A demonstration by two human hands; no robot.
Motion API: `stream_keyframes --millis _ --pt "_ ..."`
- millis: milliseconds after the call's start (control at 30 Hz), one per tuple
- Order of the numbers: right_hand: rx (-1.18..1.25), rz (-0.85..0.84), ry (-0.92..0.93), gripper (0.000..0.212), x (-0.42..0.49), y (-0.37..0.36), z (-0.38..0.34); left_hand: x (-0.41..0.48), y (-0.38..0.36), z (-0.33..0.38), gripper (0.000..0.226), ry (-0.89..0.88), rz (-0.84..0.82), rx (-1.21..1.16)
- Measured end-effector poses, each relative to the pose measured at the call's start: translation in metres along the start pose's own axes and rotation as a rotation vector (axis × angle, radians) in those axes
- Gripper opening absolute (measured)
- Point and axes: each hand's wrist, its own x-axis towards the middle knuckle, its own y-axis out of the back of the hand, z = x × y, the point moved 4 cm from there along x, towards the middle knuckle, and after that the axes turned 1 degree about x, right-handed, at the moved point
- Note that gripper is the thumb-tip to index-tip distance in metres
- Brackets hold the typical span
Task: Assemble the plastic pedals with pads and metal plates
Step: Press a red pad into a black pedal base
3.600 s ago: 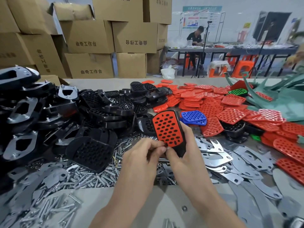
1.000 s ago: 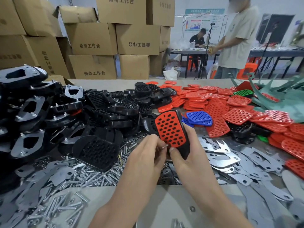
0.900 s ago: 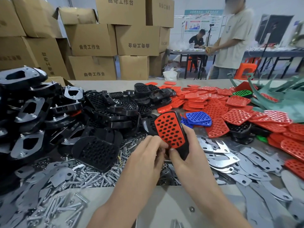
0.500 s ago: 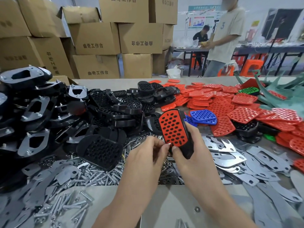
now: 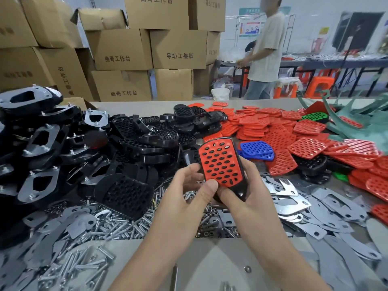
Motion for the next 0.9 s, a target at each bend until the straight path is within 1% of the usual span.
stream_keyframes --millis 100,167,267,367,433,567,667,833,900 --pt "0.027 -0.028 -0.018 0.059 0.0 -0.001 0.001 0.001 -0.001 0.005 0.039 -0.033 -0.105 0.03" --pt "0.043 -0.032 -0.022 0.06 0.001 0.0 0.003 0.001 -0.001 0.005 0.04 -0.034 -0.145 0.018" --pt "0.036 -0.06 -0.014 0.06 0.0 -0.001 0.003 0.003 -0.001 0.0 0.04 0.052 -0.229 -0.067" --pt "0.006 -0.106 -0.011 0.057 -0.001 -0.002 0.006 0.004 0.0 -0.004 0.033 0.14 -0.27 -0.165" --pt "-0.009 -0.126 -0.015 0.055 -0.002 -0.003 0.006 0.004 0.0 -0.006 0.03 0.156 -0.246 -0.174" --pt "-0.075 -0.172 0.015 0.054 -0.004 -0.009 0.005 0.006 0.0 -0.008 0.025 0.143 -0.118 -0.186" --pt "-0.014 -0.172 -0.01 0.048 -0.002 -0.007 0.006 0.005 -0.001 -0.005 0.019 0.125 -0.105 -0.174" --pt "0.081 -0.167 -0.042 0.043 -0.001 -0.004 0.004 0.004 0.001 -0.005 0.021 0.079 -0.134 -0.075" --pt "0.056 -0.176 -0.057 0.044 -0.002 -0.006 0.004 0.004 0.0 -0.007 0.021 0.058 -0.053 0.041"
